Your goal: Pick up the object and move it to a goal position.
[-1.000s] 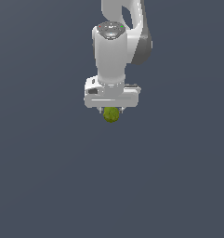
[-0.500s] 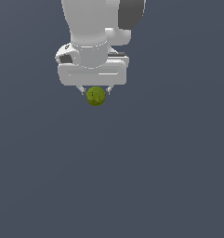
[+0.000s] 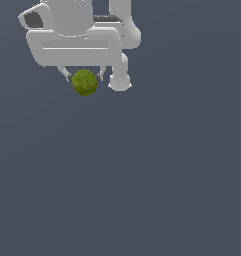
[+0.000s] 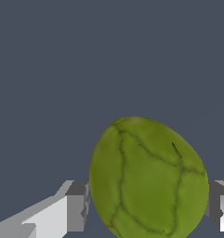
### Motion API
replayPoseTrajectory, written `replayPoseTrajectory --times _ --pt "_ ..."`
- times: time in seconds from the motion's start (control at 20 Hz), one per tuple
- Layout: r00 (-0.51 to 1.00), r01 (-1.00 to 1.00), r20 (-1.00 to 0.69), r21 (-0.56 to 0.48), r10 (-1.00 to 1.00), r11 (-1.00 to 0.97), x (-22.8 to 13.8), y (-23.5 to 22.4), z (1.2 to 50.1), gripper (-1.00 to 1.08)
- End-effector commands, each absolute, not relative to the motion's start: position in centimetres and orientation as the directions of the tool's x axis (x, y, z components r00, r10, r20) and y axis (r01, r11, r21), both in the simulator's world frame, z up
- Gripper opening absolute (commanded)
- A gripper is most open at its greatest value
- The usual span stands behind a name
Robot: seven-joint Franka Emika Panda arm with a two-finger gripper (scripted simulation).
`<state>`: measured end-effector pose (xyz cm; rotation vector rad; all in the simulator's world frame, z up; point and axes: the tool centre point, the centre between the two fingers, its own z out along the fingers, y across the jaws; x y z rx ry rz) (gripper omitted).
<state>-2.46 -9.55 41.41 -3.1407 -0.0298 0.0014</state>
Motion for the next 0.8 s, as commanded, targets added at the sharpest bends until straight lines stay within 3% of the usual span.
replayPoseTrajectory --times 0.0,0.75 --pt "1.0 0.02 0.0 0.0 0.02 -1.0 -2.3 -10.2 42.8 -1.0" --pt "1.0 0.02 0.0 0.0 0.02 -1.0 -1.8 -11.3 44.9 -1.0"
